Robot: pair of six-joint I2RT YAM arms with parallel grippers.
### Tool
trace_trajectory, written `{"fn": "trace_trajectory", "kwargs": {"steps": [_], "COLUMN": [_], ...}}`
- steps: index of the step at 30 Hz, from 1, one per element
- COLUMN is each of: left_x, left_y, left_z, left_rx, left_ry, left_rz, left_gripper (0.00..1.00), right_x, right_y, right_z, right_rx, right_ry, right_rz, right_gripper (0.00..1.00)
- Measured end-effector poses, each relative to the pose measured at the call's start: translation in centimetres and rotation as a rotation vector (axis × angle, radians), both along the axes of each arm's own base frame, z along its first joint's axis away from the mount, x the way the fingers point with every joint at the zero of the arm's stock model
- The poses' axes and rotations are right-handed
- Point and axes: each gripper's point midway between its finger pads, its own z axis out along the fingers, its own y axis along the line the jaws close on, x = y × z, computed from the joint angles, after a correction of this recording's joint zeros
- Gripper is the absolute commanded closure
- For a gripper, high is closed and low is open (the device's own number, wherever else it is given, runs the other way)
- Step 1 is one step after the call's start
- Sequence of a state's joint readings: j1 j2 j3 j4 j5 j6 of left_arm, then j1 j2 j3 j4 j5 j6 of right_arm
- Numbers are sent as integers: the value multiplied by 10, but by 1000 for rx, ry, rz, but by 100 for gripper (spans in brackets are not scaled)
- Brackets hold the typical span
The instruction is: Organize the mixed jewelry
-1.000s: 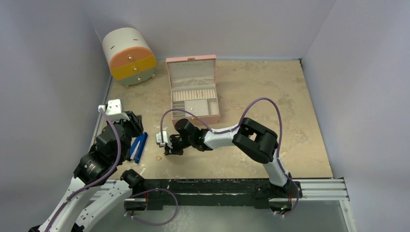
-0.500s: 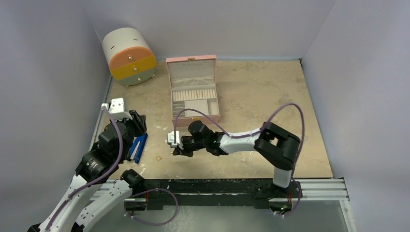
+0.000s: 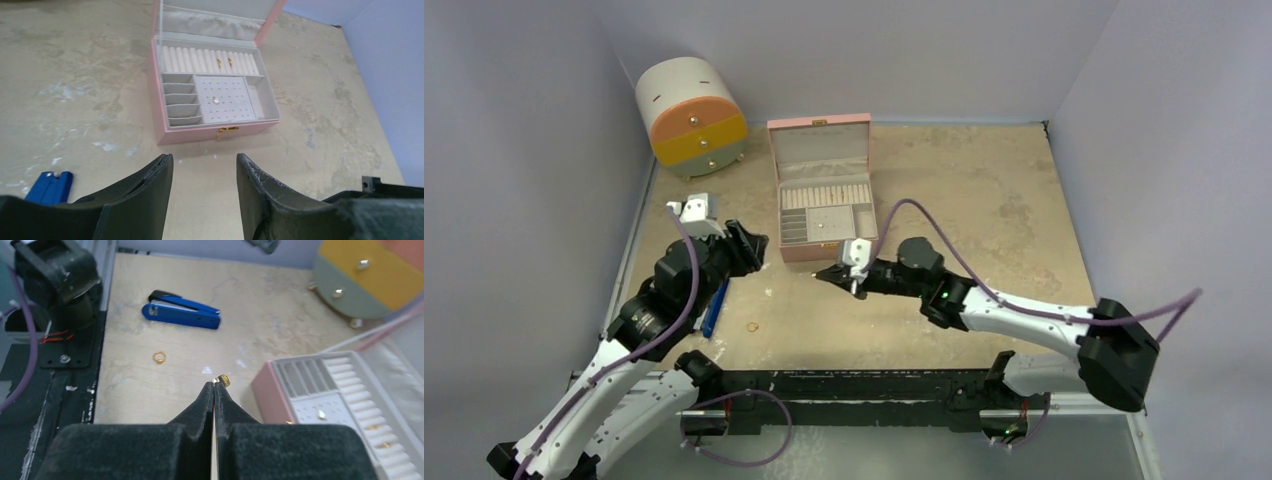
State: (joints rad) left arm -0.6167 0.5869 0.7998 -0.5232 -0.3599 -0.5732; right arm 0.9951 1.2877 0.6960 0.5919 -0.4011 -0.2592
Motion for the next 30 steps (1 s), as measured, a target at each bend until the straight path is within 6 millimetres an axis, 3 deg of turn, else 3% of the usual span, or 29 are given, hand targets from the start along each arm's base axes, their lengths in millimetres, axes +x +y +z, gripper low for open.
{"fn": "trace_trajectory", "kwargs": {"steps": [10, 13, 18, 22, 30], "left_x": [18, 21, 32, 33, 10], "left_y": [-64, -81, -93, -113, -140], "left_z": [-1, 3, 18, 37, 78], "left_rx": [-122, -184, -351, -500, -755], "left_ry": [43, 45, 26, 7, -16], "left_rz": [-211, -284, -365, -477, -702], "left_gripper": [48, 48, 45, 43, 38], "right_x": [16, 17, 36, 38, 37], "right_y": [-66, -80, -108, -116, -120], "right_z": [66, 78, 82, 88, 108], "right_rx": [197, 259, 347, 416, 583], "right_ry": [-56, -46, 24, 81, 198], "right_rz": [-143, -164, -234, -222, -128], "right_gripper": [100, 100, 100, 100, 100]}}
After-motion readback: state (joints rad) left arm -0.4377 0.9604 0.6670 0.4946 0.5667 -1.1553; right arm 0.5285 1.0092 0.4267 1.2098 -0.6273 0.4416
